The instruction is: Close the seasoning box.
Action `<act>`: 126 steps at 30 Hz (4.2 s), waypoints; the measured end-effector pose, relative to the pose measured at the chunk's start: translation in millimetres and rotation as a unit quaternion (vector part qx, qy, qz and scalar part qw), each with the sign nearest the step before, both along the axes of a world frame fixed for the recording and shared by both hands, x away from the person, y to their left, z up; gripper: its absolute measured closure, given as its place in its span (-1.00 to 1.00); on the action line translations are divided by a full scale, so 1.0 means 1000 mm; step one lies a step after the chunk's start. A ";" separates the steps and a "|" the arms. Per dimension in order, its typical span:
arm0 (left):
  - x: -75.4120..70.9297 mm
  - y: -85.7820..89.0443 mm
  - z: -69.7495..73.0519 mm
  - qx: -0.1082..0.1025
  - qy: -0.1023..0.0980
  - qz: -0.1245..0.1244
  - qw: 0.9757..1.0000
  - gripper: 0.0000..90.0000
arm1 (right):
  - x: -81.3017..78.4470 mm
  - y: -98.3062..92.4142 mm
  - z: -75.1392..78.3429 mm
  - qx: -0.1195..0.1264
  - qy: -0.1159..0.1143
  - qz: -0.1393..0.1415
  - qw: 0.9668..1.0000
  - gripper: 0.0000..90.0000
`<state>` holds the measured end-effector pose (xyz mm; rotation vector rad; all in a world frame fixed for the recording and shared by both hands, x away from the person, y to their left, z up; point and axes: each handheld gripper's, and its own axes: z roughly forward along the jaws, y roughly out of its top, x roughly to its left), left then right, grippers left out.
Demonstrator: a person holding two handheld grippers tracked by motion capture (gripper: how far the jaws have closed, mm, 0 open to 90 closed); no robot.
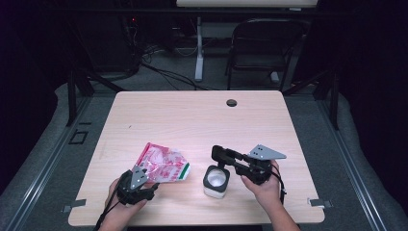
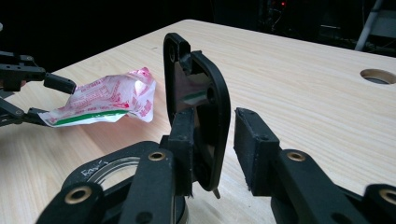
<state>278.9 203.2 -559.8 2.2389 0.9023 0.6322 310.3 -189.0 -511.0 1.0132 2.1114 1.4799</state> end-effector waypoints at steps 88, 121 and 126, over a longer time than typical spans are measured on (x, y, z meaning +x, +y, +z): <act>-0.009 0.005 0.011 -0.017 -0.022 0.005 1.000 -0.22 | -0.026 0.013 0.009 -0.081 -0.065 0.034 0.994 0.76; -0.007 0.005 0.012 -0.020 -0.026 0.004 0.999 -0.21 | -0.040 0.026 0.012 -0.097 -0.085 0.055 0.990 0.63; -0.007 0.006 0.013 -0.020 -0.027 0.004 0.999 -0.21 | -0.041 0.029 0.010 -0.095 -0.083 0.062 0.990 0.57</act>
